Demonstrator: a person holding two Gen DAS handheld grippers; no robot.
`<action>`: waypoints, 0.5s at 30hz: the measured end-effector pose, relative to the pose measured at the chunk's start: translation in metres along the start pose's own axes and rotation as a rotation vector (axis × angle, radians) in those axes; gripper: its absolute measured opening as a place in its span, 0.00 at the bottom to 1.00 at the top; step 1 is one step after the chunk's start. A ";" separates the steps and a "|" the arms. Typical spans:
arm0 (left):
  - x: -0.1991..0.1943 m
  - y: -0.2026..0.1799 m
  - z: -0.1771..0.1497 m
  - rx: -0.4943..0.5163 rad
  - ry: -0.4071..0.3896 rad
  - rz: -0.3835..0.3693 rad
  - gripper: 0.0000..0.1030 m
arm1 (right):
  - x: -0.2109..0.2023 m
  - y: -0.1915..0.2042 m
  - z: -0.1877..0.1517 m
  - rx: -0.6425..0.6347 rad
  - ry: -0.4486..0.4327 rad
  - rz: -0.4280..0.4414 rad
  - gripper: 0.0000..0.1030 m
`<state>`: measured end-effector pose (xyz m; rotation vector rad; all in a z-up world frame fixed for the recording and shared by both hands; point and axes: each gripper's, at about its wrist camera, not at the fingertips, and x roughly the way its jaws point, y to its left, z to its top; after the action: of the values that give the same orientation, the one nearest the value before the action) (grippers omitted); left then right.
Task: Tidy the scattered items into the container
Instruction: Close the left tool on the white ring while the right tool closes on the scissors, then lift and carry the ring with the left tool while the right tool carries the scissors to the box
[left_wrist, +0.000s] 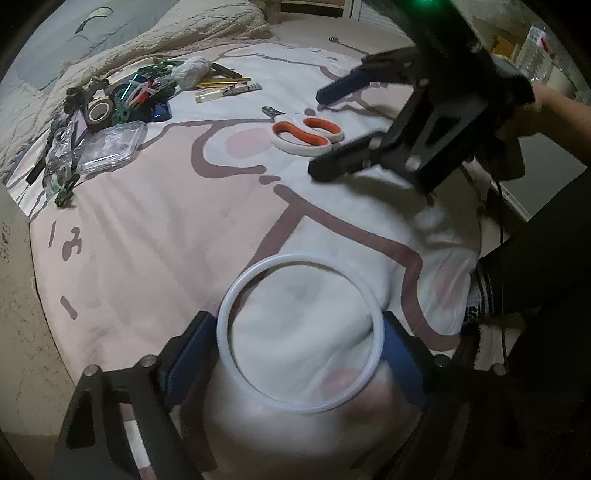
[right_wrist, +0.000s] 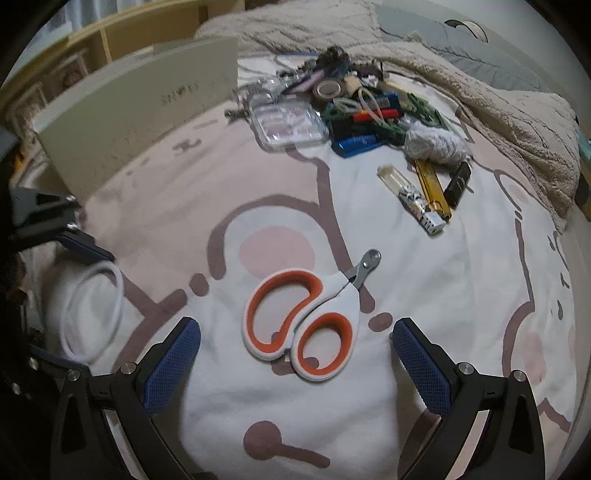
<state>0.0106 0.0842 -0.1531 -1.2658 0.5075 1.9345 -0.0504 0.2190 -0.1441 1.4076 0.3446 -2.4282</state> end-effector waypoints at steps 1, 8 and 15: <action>-0.001 0.001 0.000 -0.004 -0.003 -0.005 0.82 | 0.001 -0.002 0.000 0.012 0.008 -0.002 1.00; -0.005 -0.001 -0.003 0.002 -0.011 -0.001 0.82 | 0.002 -0.013 0.003 0.087 0.012 0.018 0.65; -0.008 0.003 0.002 -0.025 -0.023 -0.003 0.82 | 0.002 -0.010 0.005 0.072 0.014 0.019 0.64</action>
<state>0.0091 0.0807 -0.1454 -1.2578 0.4709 1.9557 -0.0596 0.2259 -0.1431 1.4511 0.2473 -2.4394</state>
